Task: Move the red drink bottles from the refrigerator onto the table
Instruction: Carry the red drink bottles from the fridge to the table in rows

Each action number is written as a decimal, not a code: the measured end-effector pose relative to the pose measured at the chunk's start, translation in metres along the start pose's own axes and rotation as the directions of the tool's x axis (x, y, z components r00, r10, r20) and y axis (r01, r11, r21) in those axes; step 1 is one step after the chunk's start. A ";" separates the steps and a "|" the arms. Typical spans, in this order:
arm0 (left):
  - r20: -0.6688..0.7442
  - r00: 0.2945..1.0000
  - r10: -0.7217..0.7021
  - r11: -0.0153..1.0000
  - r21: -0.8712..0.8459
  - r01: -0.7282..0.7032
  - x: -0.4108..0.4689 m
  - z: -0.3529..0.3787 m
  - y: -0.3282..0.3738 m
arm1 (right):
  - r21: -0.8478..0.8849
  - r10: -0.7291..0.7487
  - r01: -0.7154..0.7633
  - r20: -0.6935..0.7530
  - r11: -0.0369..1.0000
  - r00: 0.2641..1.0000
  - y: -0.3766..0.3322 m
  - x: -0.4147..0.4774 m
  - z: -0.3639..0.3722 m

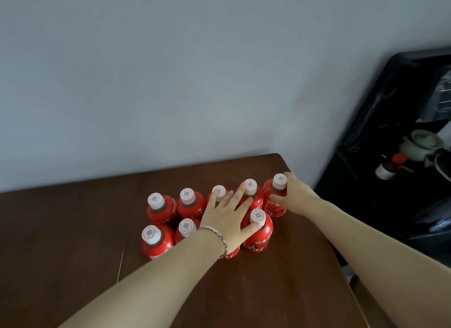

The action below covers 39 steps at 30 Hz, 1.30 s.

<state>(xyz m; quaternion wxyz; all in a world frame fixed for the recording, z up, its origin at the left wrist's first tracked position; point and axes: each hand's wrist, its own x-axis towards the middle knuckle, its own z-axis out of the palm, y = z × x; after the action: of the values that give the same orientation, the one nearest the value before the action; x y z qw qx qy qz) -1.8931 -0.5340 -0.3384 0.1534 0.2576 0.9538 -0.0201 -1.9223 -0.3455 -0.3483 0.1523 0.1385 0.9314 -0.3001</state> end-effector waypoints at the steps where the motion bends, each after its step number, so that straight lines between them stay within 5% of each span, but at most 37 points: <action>1: 0.010 1.000 0.000 1.000 0.000 0.000 -0.002 -0.007 0.003 | -0.027 0.036 -0.035 0.025 0.999 0.999 -0.003 -0.004 -0.003; 7: -0.184 0.983 -0.006 0.975 -0.218 -0.034 -0.029 -0.053 0.019 | -0.286 -0.016 0.064 0.167 0.956 0.986 -0.012 -0.066 -0.024; 13: 0.104 0.995 -0.010 0.960 -0.278 0.039 -0.090 -0.071 0.026 | -0.386 0.089 -0.009 0.188 0.923 0.978 -0.017 -0.164 -0.039; 23: 0.117 0.897 0.426 0.905 -0.073 -0.420 -0.218 -0.095 0.144 | -0.351 0.289 -0.289 -0.052 0.891 0.956 0.019 -0.419 -0.042; 30: 0.070 0.610 0.790 0.607 0.057 -0.793 -0.356 -0.094 0.329 | -0.118 0.584 -0.630 -0.274 0.768 0.764 0.106 -0.643 -0.040; 39: 0.101 0.114 0.988 0.094 0.186 -0.978 -0.619 -0.033 0.604 | 0.214 0.887 -0.907 -0.378 0.362 0.265 0.213 -1.028 0.012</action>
<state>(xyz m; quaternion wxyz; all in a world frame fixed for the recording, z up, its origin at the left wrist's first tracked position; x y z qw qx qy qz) -1.0944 -0.3076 -0.0947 0.0762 0.8410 0.5356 -0.0050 -0.9049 -0.3574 -0.0901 0.0874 0.6987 0.7028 -0.1009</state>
